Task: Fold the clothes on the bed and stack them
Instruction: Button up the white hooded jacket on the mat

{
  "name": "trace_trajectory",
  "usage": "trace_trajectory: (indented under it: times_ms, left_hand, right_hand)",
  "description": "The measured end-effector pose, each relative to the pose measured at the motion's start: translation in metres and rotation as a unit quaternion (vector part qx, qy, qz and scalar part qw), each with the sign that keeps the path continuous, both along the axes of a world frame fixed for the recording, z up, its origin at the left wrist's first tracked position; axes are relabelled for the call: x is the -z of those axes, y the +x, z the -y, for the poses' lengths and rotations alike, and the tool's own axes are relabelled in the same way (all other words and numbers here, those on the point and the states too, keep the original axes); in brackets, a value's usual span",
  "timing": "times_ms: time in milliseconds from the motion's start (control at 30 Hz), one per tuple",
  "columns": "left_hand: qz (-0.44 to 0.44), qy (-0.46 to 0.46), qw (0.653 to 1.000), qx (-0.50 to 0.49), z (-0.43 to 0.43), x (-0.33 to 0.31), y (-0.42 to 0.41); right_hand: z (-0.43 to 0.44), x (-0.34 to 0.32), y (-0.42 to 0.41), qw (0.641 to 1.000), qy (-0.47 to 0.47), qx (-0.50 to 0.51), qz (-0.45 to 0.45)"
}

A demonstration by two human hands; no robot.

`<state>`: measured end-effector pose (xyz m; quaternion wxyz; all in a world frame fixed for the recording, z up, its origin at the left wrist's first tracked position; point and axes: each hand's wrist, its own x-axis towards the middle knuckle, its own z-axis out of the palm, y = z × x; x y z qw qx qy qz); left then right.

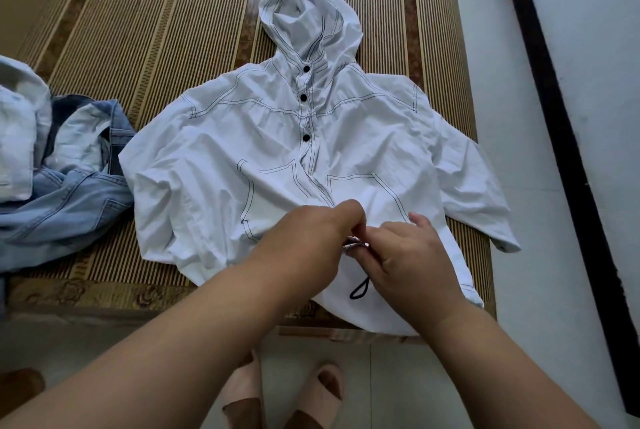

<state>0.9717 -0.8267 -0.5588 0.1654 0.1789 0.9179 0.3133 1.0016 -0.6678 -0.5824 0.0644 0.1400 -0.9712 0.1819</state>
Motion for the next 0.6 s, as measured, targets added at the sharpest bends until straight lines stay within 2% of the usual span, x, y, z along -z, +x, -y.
trace_trajectory:
  times_ms: [100, 233, 367, 500, 600]
  left_hand:
    - [0.022, -0.004, 1.0, -0.003, 0.002, -0.002, 0.0]
    - [0.019, -0.013, 1.0, 0.005, 0.003, -0.001, 0.002]
    - [0.067, 0.034, 0.997, -0.031, 0.008, 0.0, -0.001]
    - [0.081, 0.051, 0.994, -0.047, 0.009, 0.001, -0.001]
    - [0.071, 0.033, 0.997, -0.022, 0.008, 0.003, 0.0]
  right_hand:
    - [0.002, -0.002, 0.0, 1.0, 0.009, -0.004, 0.005]
    - [0.006, -0.006, -0.001, 0.999, -0.031, -0.013, 0.033]
    - [0.005, -0.009, -0.002, 0.997, -0.049, -0.011, 0.063]
    - [0.004, -0.011, -0.006, 0.997, -0.046, -0.018, 0.055]
    - [0.002, -0.011, -0.006, 0.998, -0.032, -0.03, 0.048]
